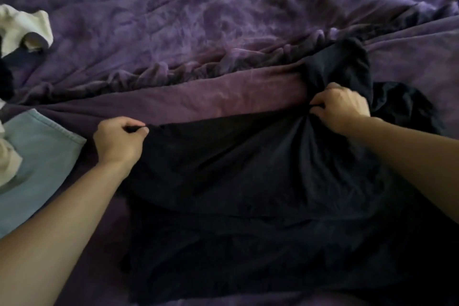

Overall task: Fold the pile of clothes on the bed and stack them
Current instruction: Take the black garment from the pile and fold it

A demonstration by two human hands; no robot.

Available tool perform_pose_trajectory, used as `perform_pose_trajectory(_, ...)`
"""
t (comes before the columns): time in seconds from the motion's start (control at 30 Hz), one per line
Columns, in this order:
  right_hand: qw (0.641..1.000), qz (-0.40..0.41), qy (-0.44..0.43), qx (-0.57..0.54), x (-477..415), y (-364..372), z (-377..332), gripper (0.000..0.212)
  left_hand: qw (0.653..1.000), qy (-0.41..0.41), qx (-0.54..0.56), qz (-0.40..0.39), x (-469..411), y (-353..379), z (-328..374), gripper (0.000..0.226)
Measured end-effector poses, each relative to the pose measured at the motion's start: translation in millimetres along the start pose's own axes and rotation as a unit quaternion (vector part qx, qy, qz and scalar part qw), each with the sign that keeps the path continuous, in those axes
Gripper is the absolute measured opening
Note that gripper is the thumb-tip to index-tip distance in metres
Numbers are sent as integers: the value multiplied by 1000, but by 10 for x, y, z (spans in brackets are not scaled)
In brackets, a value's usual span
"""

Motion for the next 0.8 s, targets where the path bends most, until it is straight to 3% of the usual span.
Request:
perform_pose_trajectory(0.17, 980, 155, 68, -102, -206, -698, 260, 25, 992, -47, 82, 85, -273, -319, 142, 14)
perform_pose_trajectory(0.27, 973, 166, 85, -137, -459, -814, 260, 27, 971, -119, 199, 55, -498, -194, 221, 16)
perform_pose_trajectory(0.33, 972, 154, 71, -162, -528, -774, 151, 32, 960, -130, 247, 22, -512, -66, 282, 31)
perform_pose_trajectory(0.4, 976, 129, 31, -174, -416, -659, -9, 47, 979, -92, 178, 17, -396, -71, 279, 46)
perform_pose_trajectory(0.5, 976, 131, -17, -172, 154, -441, -153, 58, 999, -13, 21, 40, 25, -163, 31, 42)
perform_pose_trajectory(0.67, 982, 95, 0, -163, 1589, 200, -90, 53, 998, -50, -18, -32, 1172, -60, -786, 28)
perform_pose_trajectory(0.8, 988, 48, -68, -131, 2725, 662, -441, 37, 993, -76, -47, -79, 2031, -80, -1202, 28)
Point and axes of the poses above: each hand's wrist, its own x-axis away from the middle knuckle, its own y-axis out of the palm, z = x × y, the point moved 10 cm from there along -x, towards the middle knuckle, and after that the axes turned 5 degrees about -y, right-handed, at the moved point
